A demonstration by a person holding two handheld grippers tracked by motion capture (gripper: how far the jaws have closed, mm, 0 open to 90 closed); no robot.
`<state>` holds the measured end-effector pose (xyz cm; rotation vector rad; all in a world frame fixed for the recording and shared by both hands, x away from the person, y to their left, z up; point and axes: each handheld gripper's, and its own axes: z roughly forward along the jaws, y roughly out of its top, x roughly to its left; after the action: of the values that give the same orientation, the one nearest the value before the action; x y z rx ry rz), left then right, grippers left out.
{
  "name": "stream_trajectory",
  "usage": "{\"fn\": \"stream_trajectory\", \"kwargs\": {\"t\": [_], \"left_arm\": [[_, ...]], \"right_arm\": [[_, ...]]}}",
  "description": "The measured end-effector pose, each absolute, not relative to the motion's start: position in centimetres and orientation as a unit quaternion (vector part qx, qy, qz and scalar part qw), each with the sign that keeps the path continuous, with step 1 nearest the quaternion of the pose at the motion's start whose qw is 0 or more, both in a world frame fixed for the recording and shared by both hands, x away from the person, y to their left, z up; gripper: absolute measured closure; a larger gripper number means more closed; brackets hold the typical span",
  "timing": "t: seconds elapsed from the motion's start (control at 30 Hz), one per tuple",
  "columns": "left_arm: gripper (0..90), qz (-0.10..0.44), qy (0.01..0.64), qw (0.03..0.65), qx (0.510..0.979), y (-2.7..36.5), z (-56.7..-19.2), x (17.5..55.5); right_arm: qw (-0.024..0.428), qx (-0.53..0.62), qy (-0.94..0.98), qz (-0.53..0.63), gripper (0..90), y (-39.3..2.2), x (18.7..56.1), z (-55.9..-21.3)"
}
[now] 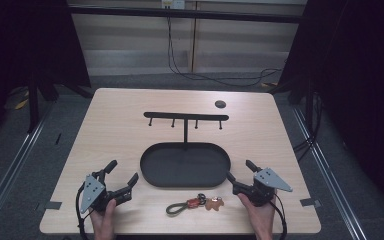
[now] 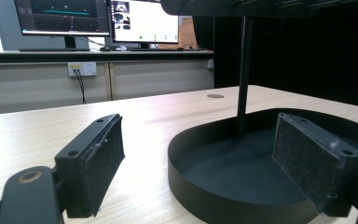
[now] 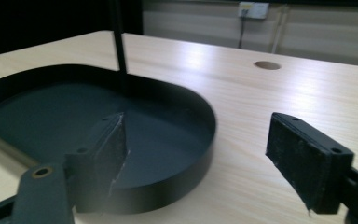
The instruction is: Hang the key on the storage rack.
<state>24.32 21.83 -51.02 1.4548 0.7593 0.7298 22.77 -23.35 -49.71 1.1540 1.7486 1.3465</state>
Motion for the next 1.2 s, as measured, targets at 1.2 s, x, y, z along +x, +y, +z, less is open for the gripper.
{"fn": "stream_trajectory", "kwargs": {"t": [1.2], "left_arm": [[15.9,0.316,0.33,0.627,0.631,21.8,-51.0,24.3]], "right_arm": [[0.121,0.333,0.811,0.466,57.6,-16.5,23.1,-46.9]]}}
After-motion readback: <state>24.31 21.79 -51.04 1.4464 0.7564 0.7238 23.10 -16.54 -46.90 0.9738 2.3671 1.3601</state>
